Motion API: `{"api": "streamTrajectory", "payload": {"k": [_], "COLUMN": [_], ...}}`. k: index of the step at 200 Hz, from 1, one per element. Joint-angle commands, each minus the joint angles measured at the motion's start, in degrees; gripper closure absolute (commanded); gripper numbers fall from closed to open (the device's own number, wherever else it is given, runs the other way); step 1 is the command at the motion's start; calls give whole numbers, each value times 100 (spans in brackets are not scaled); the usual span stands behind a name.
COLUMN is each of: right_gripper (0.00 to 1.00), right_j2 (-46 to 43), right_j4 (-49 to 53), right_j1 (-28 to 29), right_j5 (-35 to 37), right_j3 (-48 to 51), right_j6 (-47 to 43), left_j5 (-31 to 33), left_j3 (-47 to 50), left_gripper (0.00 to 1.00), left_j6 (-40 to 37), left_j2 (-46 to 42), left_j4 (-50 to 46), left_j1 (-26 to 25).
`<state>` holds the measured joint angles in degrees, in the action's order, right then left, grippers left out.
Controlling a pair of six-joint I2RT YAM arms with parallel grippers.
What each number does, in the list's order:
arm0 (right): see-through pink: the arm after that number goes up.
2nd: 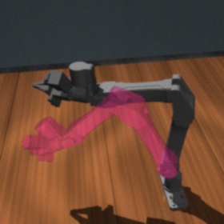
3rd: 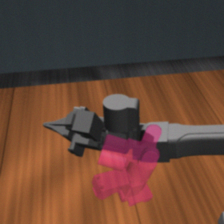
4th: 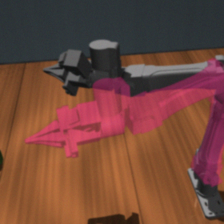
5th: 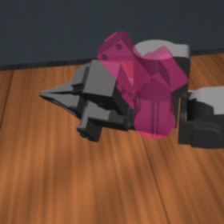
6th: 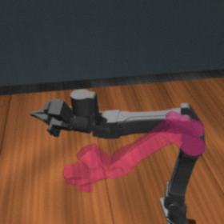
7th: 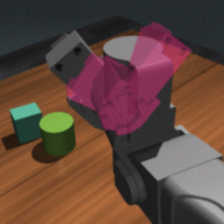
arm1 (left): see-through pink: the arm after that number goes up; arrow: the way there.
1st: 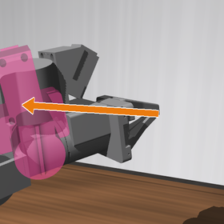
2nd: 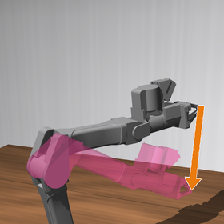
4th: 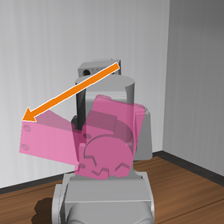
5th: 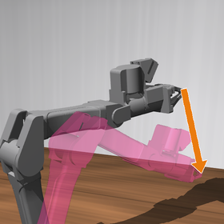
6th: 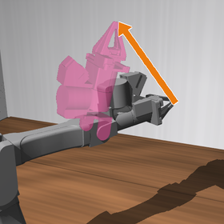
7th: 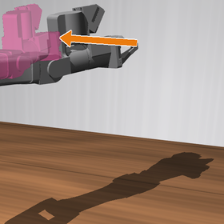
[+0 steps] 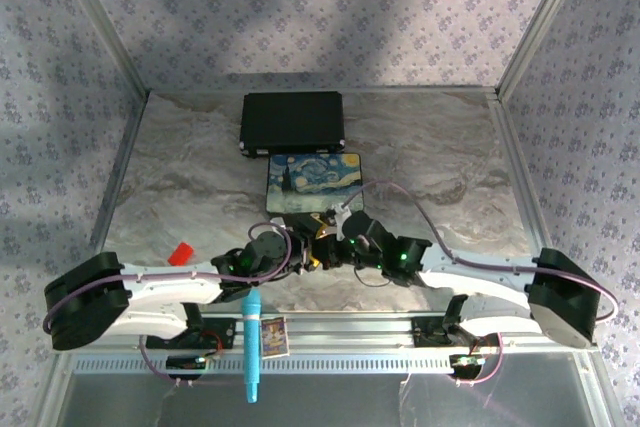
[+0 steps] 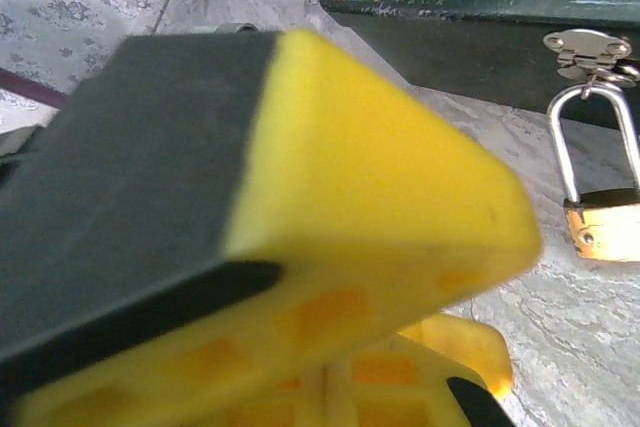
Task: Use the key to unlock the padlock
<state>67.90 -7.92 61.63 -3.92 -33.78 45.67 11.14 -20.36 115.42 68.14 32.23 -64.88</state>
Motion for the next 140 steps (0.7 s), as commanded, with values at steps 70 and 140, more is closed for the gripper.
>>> {"api": "streamTrajectory", "payload": {"k": [70,140], "right_gripper": [100,99], "right_j2": [-521,-506], "right_j4": [211,229], "right_j1": [-282,-409], "right_j5": [-161,-285], "right_j3": [293,328], "right_j6": [46,55], "left_j5": [-174,-269], "left_j3": [-152,-205], "left_gripper": [79,100], "left_j6": [-64,-242], "left_j2": [-7,84], "left_j4": [-456,-610], "left_j1": [138,195]}}
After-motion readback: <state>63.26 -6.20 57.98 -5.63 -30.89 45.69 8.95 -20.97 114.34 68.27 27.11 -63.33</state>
